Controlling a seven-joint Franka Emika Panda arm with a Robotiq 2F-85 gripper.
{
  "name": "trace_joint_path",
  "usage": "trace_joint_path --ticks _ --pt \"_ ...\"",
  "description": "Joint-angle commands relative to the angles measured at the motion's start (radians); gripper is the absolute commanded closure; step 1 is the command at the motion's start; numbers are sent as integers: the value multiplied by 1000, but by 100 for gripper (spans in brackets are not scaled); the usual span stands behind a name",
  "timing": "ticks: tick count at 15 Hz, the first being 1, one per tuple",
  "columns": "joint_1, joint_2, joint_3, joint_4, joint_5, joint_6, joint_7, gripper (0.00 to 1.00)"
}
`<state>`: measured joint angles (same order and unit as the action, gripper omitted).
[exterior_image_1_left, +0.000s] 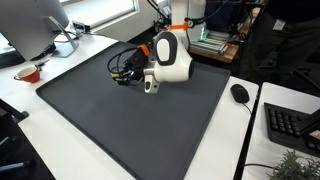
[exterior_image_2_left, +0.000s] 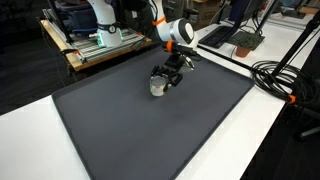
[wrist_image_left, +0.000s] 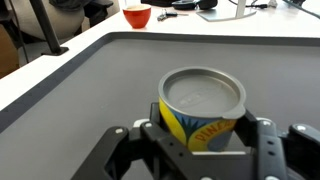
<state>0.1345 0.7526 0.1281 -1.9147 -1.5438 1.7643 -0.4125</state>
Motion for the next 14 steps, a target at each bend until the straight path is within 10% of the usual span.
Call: trace_joint_path --ticks 1,7,8,14 --pt "2 2 -1 3 2 -1 -1 30" --pt "2 2 -1 3 2 -1 -1 30" --pt "2 2 -1 3 2 -1 -1 55" --pt "0 56 -4 46 0 5 1 55"
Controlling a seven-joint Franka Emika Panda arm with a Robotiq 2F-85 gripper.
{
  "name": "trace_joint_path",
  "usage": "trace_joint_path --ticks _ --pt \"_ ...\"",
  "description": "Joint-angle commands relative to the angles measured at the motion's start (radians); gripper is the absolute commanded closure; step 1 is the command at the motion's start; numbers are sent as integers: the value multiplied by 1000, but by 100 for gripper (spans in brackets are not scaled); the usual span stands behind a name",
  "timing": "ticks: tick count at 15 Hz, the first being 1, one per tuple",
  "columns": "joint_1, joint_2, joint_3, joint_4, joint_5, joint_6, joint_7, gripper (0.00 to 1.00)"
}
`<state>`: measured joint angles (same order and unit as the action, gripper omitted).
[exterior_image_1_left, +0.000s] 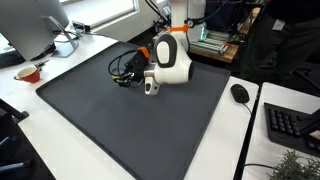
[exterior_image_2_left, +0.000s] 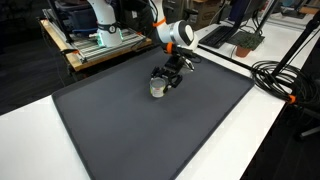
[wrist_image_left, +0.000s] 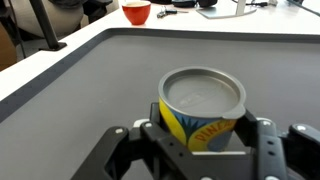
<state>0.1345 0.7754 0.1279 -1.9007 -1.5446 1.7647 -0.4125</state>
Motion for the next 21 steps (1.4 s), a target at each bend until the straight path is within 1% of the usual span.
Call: trace_joint_path --ticks 1,7,8,10,11,13,16,18,21 --pt "0 43 -6 40 1 4 0 55" --pt "-10 96 -12 92 13 6 -33 55" --pt "-11 99 -12 95 11 8 -34 32" --pt "-16 102 -8 97 15 19 -46 25" --pt "-18 98 -6 92 15 26 -53 8" --pt "-24 74 3 68 26 45 -65 0" --pt "-48 -3 32 -8 74 105 -86 0" --pt "-70 -68 52 -77 102 186 -116 0" --pt "-94 -205 69 -235 95 343 -104 0"
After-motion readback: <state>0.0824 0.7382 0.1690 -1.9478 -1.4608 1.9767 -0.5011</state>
